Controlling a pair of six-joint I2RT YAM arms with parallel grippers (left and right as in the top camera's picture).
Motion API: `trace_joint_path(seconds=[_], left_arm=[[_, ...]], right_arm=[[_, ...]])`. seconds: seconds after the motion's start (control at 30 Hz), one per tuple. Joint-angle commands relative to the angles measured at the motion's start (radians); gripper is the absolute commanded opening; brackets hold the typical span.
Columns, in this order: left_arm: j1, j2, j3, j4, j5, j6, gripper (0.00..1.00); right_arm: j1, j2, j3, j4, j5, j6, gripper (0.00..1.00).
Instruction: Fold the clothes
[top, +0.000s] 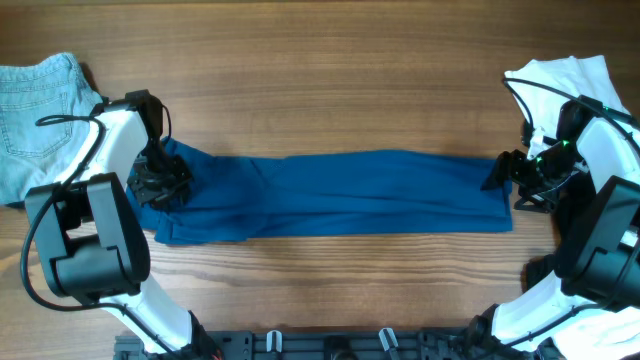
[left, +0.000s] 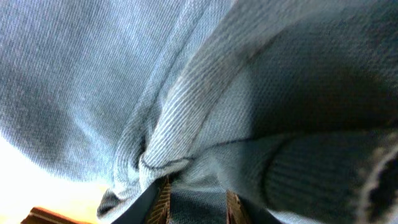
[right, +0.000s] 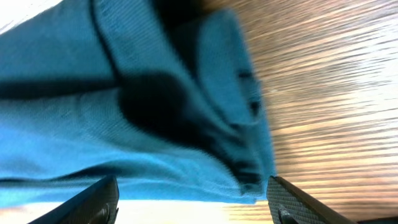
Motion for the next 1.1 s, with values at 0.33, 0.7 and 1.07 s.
trace_joint_path(seconds=[0.33, 0.7, 1.07], left_arm=[[0.006, -0.096, 0.035, 0.013, 0.097, -0.021, 0.36], [0.006, -0.097, 0.035, 0.011, 0.101, -0.016, 0.32], [0.006, -0.177, 0.058, 0.020, 0.169, 0.032, 0.33]], right_arm=[[0.018, -0.015, -0.183, 0.257, -0.013, -0.148, 0.82], [0.069, -0.015, -0.203, 0.323, -0.051, -0.153, 0.04], [0.167, -0.119, 0.137, 0.056, 0.217, -0.031, 0.04]])
